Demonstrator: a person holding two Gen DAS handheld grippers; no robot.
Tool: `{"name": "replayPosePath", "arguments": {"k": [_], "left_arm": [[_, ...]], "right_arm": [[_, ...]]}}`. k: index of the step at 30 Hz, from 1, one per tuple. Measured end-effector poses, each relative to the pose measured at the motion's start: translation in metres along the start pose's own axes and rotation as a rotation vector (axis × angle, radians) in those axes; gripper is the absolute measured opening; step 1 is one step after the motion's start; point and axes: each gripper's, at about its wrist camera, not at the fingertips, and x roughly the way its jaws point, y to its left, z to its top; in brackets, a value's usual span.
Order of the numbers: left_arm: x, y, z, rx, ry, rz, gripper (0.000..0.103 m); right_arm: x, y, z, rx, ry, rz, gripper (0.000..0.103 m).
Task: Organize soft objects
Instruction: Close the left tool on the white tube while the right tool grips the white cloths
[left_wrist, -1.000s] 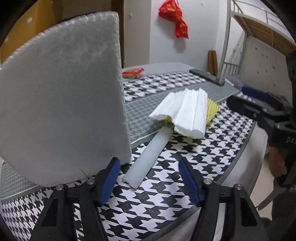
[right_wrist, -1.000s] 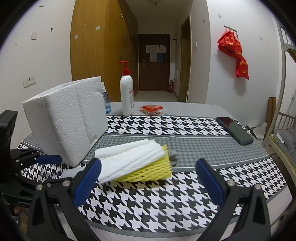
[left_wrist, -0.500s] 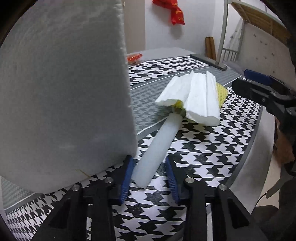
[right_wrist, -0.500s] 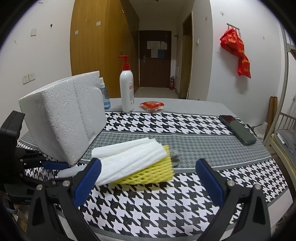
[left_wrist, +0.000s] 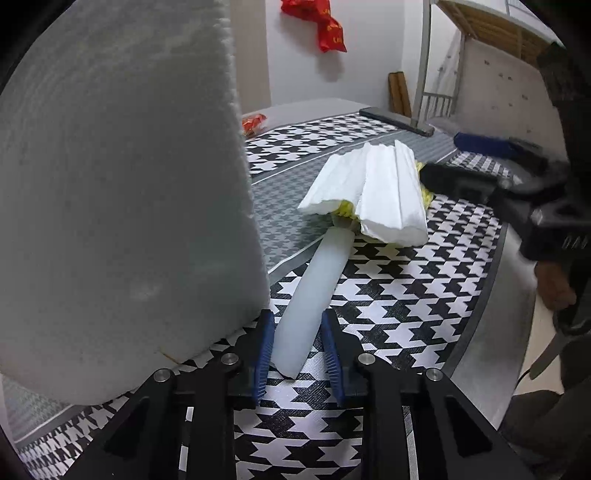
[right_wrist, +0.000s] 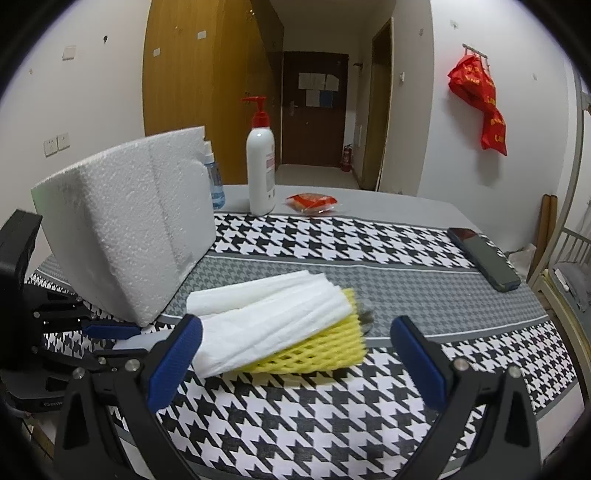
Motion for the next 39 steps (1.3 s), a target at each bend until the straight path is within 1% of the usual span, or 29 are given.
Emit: {"name": "replayPosePath", "arguments": {"k": [7,10,11,12,14,15,18,20,21,23,24,26,27,29,31,35,39], "left_arm": [[-0.006,0.006,-0.004,-0.014,-0.015,-0.036,0.023],[-0.015,0.009,-0.008,-0.019,-0.021,-0.119,0.021],[-0.017,0.008,-0.008,-0.011,-0.023,-0.133,0.021],[-0.018,0.007,-0.009,-0.006,-0.026,-0.127,0.021],[-0.013,0.003,-0.010,0.012,-0.010,-0.084,0.020],[-0.012,0.004,-0.011,0.009,-0.007,-0.086,0.020],[-0.015,0.002,-0.012,0.019,-0.021,-0.104,0.019],[-0.015,-0.001,-0.012,0.028,-0.023,-0.092,0.019],[-0.015,-0.002,-0.012,0.032,-0.022,-0.089,0.019],[-0.012,-0.004,-0.010,0.032,-0.019,-0.087,0.019],[-0.012,-0.004,-0.010,0.030,-0.018,-0.089,0.019],[-0.011,-0.005,-0.010,0.029,-0.020,-0.088,0.019],[-0.011,-0.006,-0.010,0.032,-0.019,-0.085,0.019],[-0.012,-0.007,-0.012,0.035,-0.022,-0.083,0.019],[-0.012,-0.007,-0.011,0.034,-0.025,-0.084,0.019],[-0.014,-0.006,-0.011,0.023,-0.038,-0.083,0.019],[-0.020,-0.007,-0.013,0.020,-0.061,-0.075,0.019]], "right_arm": [[0.011,0.013,0.003,-0.016,0.031,0.007,0.103],[0.016,0.018,0.004,-0.024,0.040,0.011,0.102],[0.018,0.020,0.004,-0.031,0.045,0.009,0.099],[0.020,0.021,0.004,-0.035,0.051,0.012,0.098],[0.024,0.023,0.004,-0.034,0.064,0.009,0.094],[0.026,0.023,0.004,-0.034,0.073,0.009,0.093],[0.029,0.021,0.002,-0.026,0.094,0.015,0.083],[0.032,0.020,0.002,-0.021,0.108,0.017,0.068],[0.034,0.020,0.001,-0.018,0.127,0.020,0.064],[0.037,0.019,-0.001,-0.018,0.149,0.012,0.050],[0.038,0.019,-0.002,-0.020,0.150,0.006,0.047],[0.037,0.017,-0.003,-0.015,0.151,0.003,0.037],[0.037,0.016,-0.003,-0.011,0.153,0.003,0.034],[0.036,0.014,-0.004,-0.007,0.153,-0.005,0.019],[0.036,0.013,-0.004,-0.003,0.157,0.007,0.012],[0.026,0.011,-0.002,0.008,0.140,0.014,0.008],[0.008,0.008,0.003,0.015,0.101,0.011,0.008]]}}
